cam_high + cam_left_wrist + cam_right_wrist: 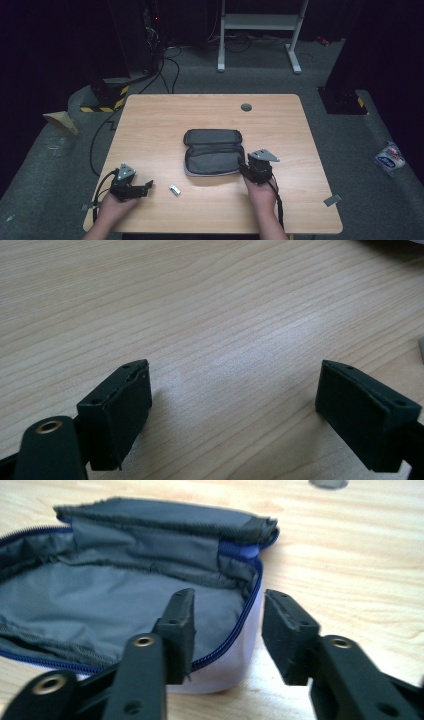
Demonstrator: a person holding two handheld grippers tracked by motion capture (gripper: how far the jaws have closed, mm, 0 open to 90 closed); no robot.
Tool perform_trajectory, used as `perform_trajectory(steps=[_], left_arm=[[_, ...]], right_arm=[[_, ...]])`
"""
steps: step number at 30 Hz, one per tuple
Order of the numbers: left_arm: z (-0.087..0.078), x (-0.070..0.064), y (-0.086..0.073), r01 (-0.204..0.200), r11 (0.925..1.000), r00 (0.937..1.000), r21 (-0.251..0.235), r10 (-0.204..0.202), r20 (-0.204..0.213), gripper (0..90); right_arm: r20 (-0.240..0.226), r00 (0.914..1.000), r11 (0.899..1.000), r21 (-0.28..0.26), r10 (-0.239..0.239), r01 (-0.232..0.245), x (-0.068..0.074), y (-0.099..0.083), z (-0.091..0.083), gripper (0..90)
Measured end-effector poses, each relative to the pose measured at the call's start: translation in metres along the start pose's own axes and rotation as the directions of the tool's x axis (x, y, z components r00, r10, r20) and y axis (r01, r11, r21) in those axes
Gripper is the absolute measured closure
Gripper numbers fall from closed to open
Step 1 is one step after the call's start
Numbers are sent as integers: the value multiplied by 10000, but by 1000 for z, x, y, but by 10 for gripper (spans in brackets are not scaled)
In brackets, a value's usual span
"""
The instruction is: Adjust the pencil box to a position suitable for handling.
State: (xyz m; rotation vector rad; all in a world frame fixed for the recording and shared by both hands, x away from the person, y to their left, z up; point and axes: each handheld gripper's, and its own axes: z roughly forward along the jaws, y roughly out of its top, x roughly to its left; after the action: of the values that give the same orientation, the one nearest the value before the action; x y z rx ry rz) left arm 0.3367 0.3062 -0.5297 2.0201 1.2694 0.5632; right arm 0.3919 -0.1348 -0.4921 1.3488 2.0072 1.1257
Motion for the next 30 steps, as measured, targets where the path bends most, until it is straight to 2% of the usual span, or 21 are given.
perform_trajectory(steps=[3, 7, 14, 21, 24, 27, 30], left_arm=[[0, 0, 0, 3, 10000, 10000, 1, -3, -1, 151], [0, 0, 0, 33, 10000, 10000, -1, -33, -29, 151], [0, -1, 0, 72, 10000, 9999, 4, -72, -77, 154], [0, -1, 0, 156, 9999, 9997, -30, -157, -163, 162], [0, -1, 0, 149, 9999, 9997, -34, -149, -187, 162], [0, -1, 0, 167, 9998, 9997, -60, -168, -204, 163], [-1, -1, -1, 120, 9999, 9998, -61, -121, -168, 171]], right_arm=[[110, 9999, 9993, -370, 53, -49, -1, 2, -6, 495], [264, 9996, 9983, -575, -37, 53, -7, 0, -14, 464], [725, 9974, 9993, -379, 10, 18, -29, -15, -25, 414], [1097, 9938, 9996, 180, 207, -228, -56, -35, -38, 343], [1208, 9925, 9982, 546, 186, -254, -62, -43, -43, 298], [1319, 9913, 9930, 1172, -39, -117, -67, -51, -44, 276], [1413, 9900, 9907, 1352, -26, -167, -69, -57, -46, 260]])
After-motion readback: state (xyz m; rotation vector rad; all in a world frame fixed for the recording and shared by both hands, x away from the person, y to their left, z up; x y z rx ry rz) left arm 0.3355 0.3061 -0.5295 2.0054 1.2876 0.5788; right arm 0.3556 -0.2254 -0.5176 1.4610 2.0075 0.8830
